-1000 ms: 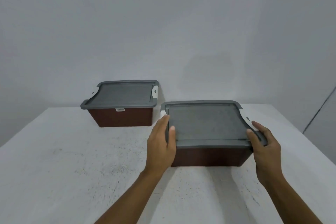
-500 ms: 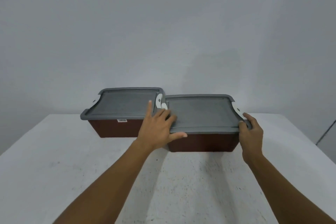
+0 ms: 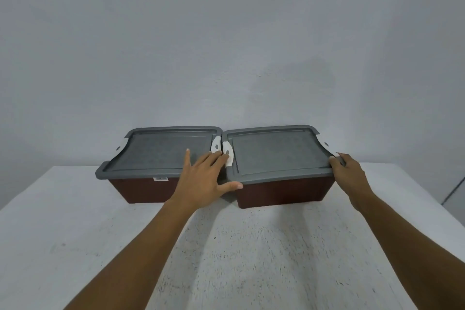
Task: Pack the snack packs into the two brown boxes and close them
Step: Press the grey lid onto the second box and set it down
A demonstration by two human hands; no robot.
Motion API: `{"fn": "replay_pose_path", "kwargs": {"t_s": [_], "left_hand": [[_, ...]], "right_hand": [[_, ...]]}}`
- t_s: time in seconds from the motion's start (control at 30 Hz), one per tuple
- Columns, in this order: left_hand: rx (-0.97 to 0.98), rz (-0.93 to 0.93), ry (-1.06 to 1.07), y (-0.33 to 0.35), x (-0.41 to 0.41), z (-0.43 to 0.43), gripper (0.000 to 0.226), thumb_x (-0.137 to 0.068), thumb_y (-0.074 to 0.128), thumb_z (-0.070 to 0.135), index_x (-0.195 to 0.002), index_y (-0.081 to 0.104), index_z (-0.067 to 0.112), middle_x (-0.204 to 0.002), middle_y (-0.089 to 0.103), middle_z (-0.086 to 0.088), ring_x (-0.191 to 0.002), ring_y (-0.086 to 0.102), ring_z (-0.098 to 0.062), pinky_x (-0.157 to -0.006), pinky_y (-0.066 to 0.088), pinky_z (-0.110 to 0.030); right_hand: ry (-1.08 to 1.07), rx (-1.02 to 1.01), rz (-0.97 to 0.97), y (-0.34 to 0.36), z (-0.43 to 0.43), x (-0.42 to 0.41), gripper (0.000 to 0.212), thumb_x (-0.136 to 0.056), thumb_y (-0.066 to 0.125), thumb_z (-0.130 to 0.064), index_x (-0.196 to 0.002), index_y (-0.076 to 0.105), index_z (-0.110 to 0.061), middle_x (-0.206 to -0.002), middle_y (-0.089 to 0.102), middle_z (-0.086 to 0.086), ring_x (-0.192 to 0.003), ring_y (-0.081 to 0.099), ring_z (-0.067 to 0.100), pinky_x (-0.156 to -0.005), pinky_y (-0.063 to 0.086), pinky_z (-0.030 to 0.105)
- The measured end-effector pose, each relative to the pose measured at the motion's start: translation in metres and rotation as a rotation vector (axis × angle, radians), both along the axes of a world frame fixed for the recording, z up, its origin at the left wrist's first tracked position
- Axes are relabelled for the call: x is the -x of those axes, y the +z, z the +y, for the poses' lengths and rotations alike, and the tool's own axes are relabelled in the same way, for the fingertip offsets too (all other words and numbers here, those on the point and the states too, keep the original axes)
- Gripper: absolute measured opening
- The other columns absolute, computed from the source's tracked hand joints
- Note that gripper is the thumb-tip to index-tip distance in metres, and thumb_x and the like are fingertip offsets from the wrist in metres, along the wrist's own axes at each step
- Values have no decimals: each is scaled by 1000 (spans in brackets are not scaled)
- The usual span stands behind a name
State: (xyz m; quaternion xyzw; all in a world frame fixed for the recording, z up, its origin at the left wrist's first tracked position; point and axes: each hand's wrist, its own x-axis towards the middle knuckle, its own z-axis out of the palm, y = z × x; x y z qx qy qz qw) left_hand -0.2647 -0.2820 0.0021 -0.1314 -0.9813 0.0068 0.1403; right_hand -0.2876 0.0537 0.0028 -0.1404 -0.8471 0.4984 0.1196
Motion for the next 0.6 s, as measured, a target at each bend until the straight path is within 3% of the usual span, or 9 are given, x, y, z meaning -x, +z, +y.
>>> {"fn": "replay_pose_path", "kwargs": {"t_s": [0.07, 0.23, 0.37, 0.47, 0.6], "left_hand": [[-37, 7, 20, 0, 7, -7, 101, -72, 7, 90, -150, 24, 28, -158, 29, 5, -145, 26, -17, -117, -1, -61], [-27, -2, 58, 4, 16, -18, 99, -73, 13, 89, -152, 17, 28, -160, 23, 3, -146, 24, -20, -115, -2, -59], [15, 54, 33, -3, 14, -17, 98, -76, 7, 88, -150, 26, 26, -155, 34, 1, -140, 36, -21, -118, 7, -56], [7, 82, 13, -8, 16, -18, 96, -79, 5, 86, -148, 33, 26, -152, 40, 0, -137, 42, -22, -118, 18, -52], [10, 41, -6, -9, 19, -18, 93, -79, 0, 85, -151, 25, 31, -157, 31, 0, -142, 33, -23, -118, 17, -52]], "right_hand": [[26, -22, -46, 1, -5, 0, 48, -102, 41, -39, -139, 41, -8, -134, 50, 16, -120, 48, 33, -95, 39, 40], [96, -61, -103, 1, -9, -2, 60, -99, 42, -48, -145, 32, -12, -138, 47, 14, -122, 48, 33, -98, 41, 44], [125, -105, -27, -3, -2, 2, 53, -101, 34, -45, -142, 38, -11, -131, 52, 14, -110, 52, 27, -89, 45, 38], [147, -143, 19, -5, 2, 4, 48, -104, 30, -38, -138, 43, -8, -127, 54, 14, -106, 49, 22, -84, 38, 33], [96, -217, 57, -11, -1, 6, 46, -105, 27, -35, -137, 43, -6, -130, 54, 17, -111, 51, 29, -90, 40, 37]]}}
